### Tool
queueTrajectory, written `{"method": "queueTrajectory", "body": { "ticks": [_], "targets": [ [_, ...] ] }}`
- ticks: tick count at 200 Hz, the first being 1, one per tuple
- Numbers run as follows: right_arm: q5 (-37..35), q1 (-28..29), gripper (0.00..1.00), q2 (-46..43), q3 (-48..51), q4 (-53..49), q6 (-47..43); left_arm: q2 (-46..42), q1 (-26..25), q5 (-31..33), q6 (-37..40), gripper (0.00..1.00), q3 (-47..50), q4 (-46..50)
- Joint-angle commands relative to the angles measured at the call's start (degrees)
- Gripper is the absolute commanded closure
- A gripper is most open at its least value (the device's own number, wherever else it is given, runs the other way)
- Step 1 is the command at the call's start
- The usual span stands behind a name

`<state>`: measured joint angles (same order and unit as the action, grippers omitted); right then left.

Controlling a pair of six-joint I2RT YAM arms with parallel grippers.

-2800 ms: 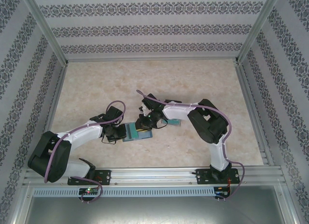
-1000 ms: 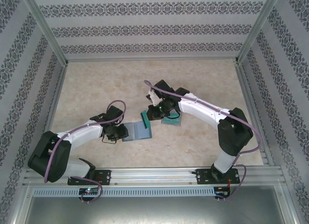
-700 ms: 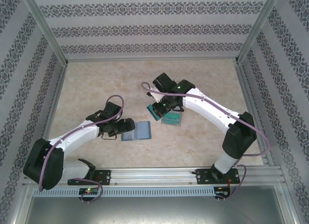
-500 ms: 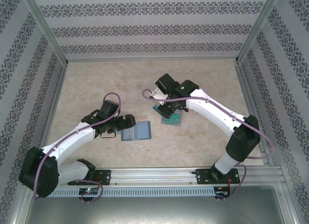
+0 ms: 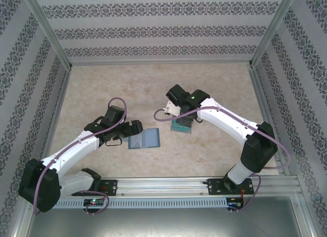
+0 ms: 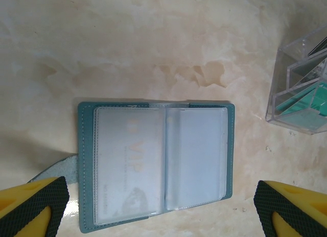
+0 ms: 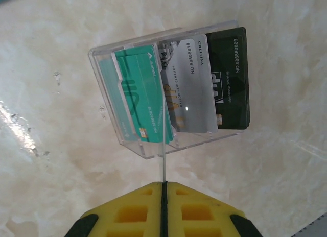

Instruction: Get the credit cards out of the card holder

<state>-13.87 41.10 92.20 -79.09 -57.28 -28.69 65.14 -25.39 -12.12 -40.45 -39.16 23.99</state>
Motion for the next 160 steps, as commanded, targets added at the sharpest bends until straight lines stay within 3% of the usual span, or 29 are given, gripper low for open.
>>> {"method": "queueTrajectory", "body": {
  "ticks": [1, 114, 160],
  "targets": [
    [-2.2, 0.0, 1.00, 1.4, 1.4, 1.4, -2.1, 0.3, 0.1, 0.7, 1.5, 0.04, -0.4, -0.7],
    [1.6, 0.0, 1.00, 6.4, 3.7, 4.6, -0.2, 0.1, 0.1, 1.5, 1.4, 0.04, 0.2, 0.3],
    [-0.5, -0.7, 1.00, 7.3, 4.6, 6.3, 0.7, -0.1, 0.2, 1.9, 1.3, 0.04, 0.3, 0.4]
  ]
}}
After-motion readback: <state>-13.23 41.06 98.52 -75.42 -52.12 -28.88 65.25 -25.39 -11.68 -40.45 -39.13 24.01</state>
